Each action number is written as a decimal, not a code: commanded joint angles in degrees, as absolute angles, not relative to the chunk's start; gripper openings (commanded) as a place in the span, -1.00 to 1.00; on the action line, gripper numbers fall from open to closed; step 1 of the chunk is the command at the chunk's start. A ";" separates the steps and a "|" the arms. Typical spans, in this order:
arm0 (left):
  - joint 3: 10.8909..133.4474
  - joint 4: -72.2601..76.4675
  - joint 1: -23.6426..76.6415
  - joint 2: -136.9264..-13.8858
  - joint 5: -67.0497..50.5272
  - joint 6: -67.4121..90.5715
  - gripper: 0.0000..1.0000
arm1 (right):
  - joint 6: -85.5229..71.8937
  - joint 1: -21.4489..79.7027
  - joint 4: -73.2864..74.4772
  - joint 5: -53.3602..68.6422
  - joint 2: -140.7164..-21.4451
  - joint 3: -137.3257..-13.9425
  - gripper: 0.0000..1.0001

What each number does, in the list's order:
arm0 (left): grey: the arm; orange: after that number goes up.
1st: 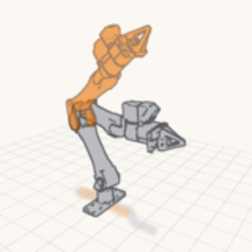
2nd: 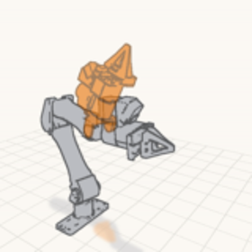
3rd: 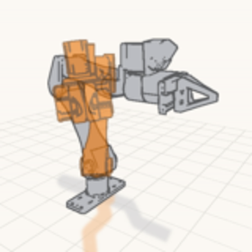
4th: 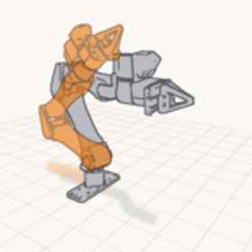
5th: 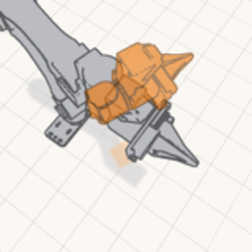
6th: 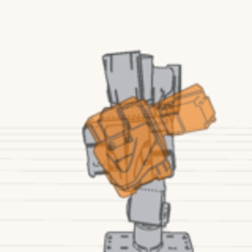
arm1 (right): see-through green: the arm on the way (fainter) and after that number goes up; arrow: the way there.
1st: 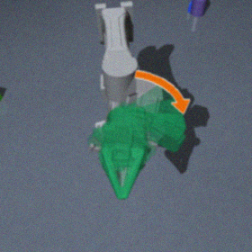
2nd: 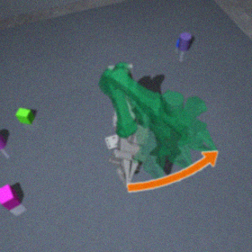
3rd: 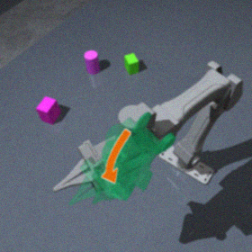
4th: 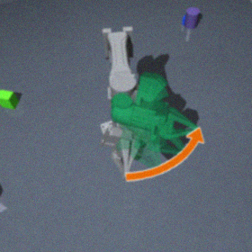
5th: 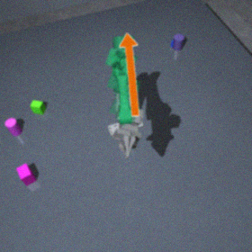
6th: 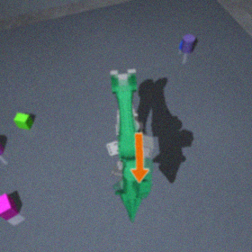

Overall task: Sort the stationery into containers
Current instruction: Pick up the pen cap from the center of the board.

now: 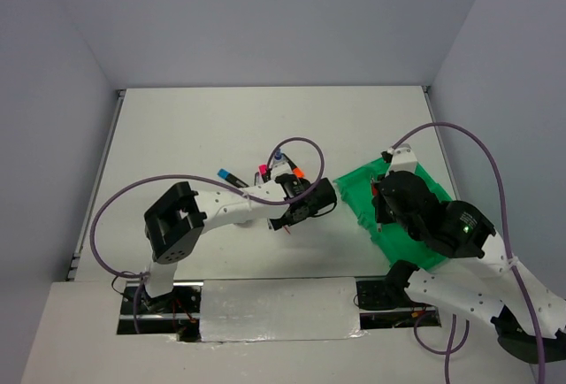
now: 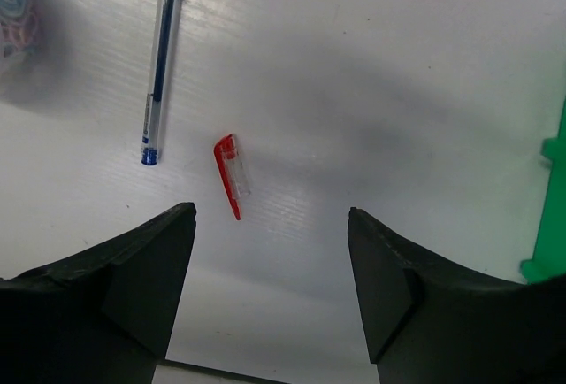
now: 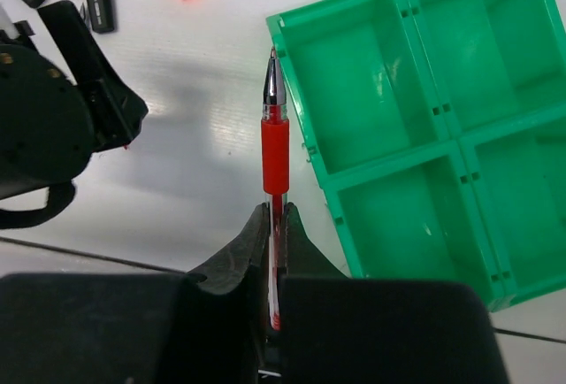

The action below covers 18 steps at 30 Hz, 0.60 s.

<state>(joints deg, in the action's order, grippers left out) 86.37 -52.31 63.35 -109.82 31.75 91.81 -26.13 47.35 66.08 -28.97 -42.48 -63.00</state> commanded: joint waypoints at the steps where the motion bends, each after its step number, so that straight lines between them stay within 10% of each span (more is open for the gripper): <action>1: 87.45 -54.76 62.58 -111.62 29.89 96.15 0.63 | -23.64 47.11 64.87 -27.60 -42.01 -64.25 -1.00; 18: 84.20 -53.70 60.47 -114.87 28.57 99.58 0.56 | -20.39 47.11 62.40 -24.35 -42.80 -63.37 -1.00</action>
